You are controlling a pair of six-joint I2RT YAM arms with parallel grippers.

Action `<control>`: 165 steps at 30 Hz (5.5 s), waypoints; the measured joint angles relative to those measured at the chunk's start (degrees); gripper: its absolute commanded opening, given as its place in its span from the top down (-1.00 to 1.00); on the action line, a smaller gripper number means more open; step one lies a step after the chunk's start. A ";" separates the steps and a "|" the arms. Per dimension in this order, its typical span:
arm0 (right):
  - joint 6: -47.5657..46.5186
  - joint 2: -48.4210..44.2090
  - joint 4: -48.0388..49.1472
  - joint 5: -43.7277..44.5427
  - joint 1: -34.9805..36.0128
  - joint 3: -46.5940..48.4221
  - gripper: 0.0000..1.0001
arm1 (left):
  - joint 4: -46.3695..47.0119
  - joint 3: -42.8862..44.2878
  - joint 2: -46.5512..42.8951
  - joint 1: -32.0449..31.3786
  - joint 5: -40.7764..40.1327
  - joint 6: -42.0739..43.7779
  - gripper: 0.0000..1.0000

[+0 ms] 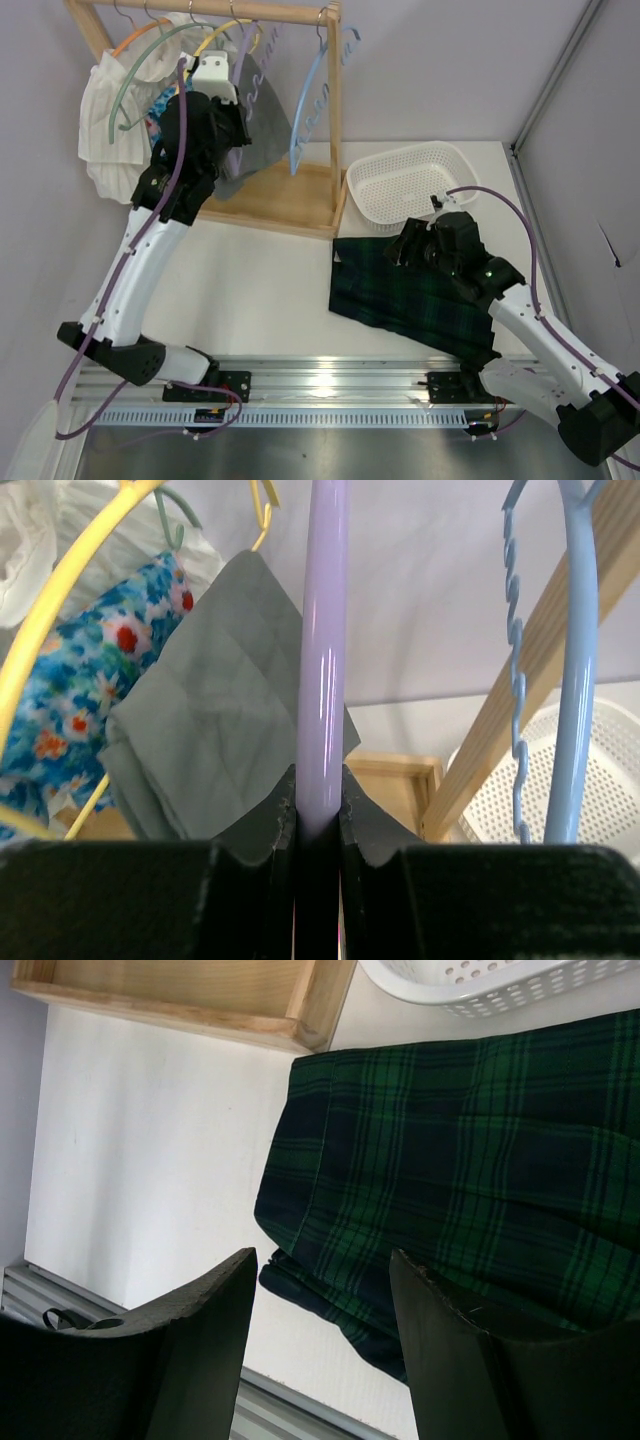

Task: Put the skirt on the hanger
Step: Grab a hanger with the left arm, then place skirt on hanger

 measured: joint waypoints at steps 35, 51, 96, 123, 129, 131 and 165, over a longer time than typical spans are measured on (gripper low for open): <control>10.16 4.11 7.45 18.95 31.65 -12.35 -0.91 | -13.00 -63.98 -61.26 -0.13 14.73 -24.33 1.00; -9.29 19.98 11.19 36.89 44.11 -2.95 -0.99 | -8.04 -78.23 -76.13 -0.20 17.03 -37.94 1.00; -22.45 9.75 29.51 30.56 34.34 -22.10 1.00 | 0.50 -84.35 -69.02 -15.58 11.26 -37.83 1.00; -12.22 -25.20 26.69 33.97 37.11 -31.65 1.00 | 18.53 -81.15 -38.69 -44.96 -25.05 -44.37 1.00; -13.44 -20.98 30.62 32.89 38.23 -31.65 1.00 | 20.90 -80.70 -31.93 -49.07 -26.16 -47.43 1.00; -13.84 -20.57 31.89 32.35 38.42 -31.65 1.00 | 22.29 -80.72 -30.38 -50.10 -26.16 -48.81 1.00; -10.82 20.70 56.39 15.67 41.11 -24.04 0.19 | 17.35 -75.25 -15.04 -64.19 -37.68 -69.85 1.00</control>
